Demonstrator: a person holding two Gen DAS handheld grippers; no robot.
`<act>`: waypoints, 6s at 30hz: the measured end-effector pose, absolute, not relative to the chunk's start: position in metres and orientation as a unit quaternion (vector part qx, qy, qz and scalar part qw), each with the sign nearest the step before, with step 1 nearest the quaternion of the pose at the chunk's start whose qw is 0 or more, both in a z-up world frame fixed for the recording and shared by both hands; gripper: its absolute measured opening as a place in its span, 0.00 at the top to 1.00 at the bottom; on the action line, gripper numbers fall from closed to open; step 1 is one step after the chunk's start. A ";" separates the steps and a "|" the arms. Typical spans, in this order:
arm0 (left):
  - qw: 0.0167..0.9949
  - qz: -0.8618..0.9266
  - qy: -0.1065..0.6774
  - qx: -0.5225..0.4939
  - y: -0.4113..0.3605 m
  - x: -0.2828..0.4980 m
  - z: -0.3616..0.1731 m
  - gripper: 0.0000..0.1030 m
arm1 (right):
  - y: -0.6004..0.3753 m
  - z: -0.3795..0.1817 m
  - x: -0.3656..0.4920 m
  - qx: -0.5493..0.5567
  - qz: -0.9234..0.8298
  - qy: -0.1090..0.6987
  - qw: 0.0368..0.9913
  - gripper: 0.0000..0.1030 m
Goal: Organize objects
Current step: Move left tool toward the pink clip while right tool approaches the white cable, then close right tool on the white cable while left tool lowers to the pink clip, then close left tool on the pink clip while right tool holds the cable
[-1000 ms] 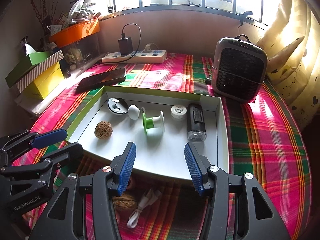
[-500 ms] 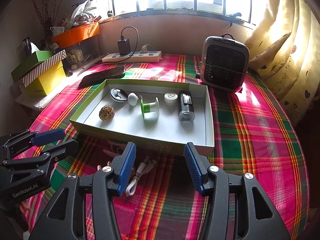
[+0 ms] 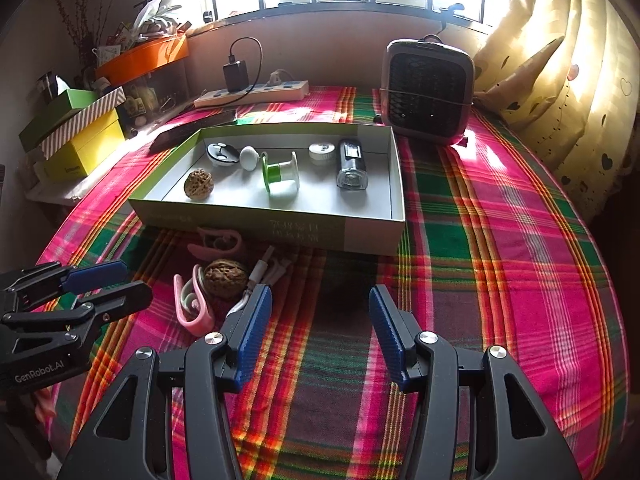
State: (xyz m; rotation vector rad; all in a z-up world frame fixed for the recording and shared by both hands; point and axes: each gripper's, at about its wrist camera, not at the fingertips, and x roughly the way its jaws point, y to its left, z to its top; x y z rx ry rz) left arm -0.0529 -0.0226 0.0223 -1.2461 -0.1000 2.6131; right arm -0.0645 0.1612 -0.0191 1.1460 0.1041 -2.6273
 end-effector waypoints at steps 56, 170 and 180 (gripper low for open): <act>0.080 0.890 -0.054 -0.446 -0.040 -0.070 0.012 0.52 | 0.118 -0.030 -0.067 0.420 -0.886 0.070 0.182 0.49; 0.184 0.872 0.071 -0.447 -0.009 -0.108 0.013 0.65 | 0.123 -0.035 -0.085 0.423 -0.884 0.077 0.182 0.85; 0.177 0.875 0.078 -0.444 -0.007 -0.100 0.013 0.72 | 0.122 -0.035 -0.085 0.423 -0.884 0.077 0.182 0.85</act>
